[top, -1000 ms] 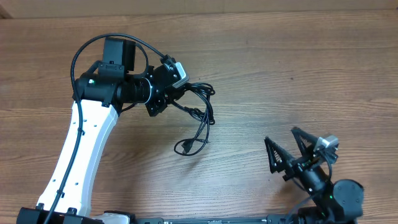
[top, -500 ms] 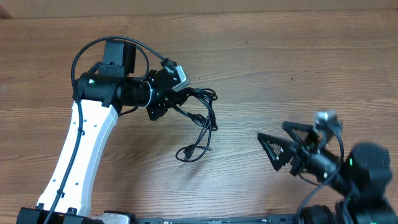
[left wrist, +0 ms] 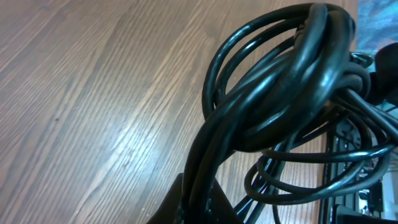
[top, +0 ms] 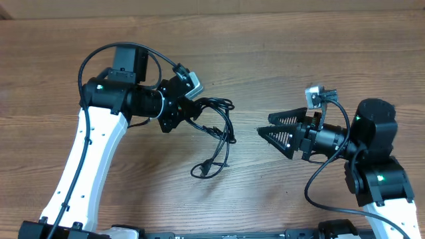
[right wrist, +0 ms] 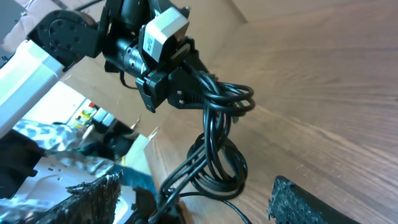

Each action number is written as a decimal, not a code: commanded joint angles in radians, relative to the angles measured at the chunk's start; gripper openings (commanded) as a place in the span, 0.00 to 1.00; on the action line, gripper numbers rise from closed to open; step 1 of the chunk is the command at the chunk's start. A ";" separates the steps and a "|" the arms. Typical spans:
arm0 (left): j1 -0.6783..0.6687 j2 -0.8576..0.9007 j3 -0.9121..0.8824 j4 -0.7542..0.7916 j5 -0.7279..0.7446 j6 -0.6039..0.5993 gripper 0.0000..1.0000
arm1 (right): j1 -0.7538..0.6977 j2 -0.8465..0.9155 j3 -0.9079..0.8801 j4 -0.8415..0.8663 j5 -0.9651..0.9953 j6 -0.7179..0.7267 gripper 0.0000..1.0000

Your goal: Untangle cables

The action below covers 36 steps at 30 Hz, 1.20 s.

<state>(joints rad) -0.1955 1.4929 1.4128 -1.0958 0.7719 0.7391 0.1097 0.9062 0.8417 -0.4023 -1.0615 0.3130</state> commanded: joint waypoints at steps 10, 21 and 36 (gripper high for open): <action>-0.113 -0.015 0.014 0.066 -0.025 -0.070 0.04 | 0.283 0.119 0.022 0.007 0.146 -0.136 0.67; -0.113 -0.008 0.014 0.072 -0.047 -0.119 0.04 | 0.314 0.133 0.022 0.024 0.242 -0.135 0.22; -0.113 -0.008 0.014 0.031 -0.047 -0.119 0.04 | 0.314 0.133 0.022 0.067 0.284 -0.132 0.13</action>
<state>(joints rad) -0.3016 1.4929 1.4128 -1.0634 0.7147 0.6342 0.4149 1.0435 0.8417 -0.3447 -0.7891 0.1894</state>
